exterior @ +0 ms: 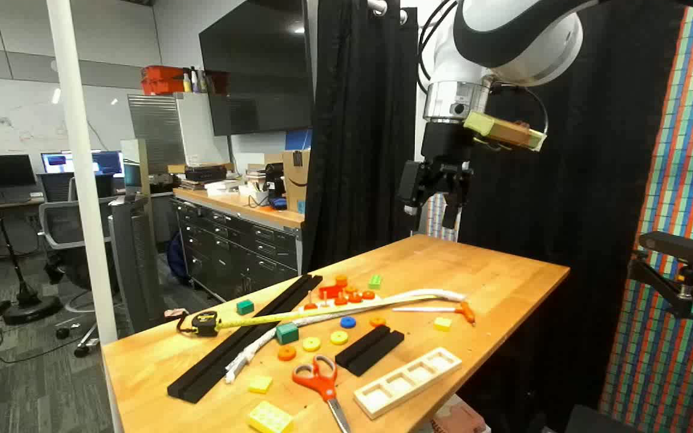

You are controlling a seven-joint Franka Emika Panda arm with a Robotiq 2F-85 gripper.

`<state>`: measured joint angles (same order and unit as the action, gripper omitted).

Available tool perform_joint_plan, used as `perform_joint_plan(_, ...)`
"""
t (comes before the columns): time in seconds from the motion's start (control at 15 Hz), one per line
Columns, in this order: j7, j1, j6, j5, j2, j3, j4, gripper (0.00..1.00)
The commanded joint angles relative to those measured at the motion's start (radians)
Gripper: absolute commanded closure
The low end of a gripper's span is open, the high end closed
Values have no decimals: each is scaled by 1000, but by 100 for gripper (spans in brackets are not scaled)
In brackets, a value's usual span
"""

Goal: Pick up the yellow block on the right side of the table and put it on top of the green block on the left

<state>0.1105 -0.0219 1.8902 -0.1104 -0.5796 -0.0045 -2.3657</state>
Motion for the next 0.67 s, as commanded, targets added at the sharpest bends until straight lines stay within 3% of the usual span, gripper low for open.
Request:
perform_joint_plan(0.0,-5,11,-2,-5,0,8,7,0)
perform_joint_plan(0.6,-21,13,13,1,5,1,9,0)
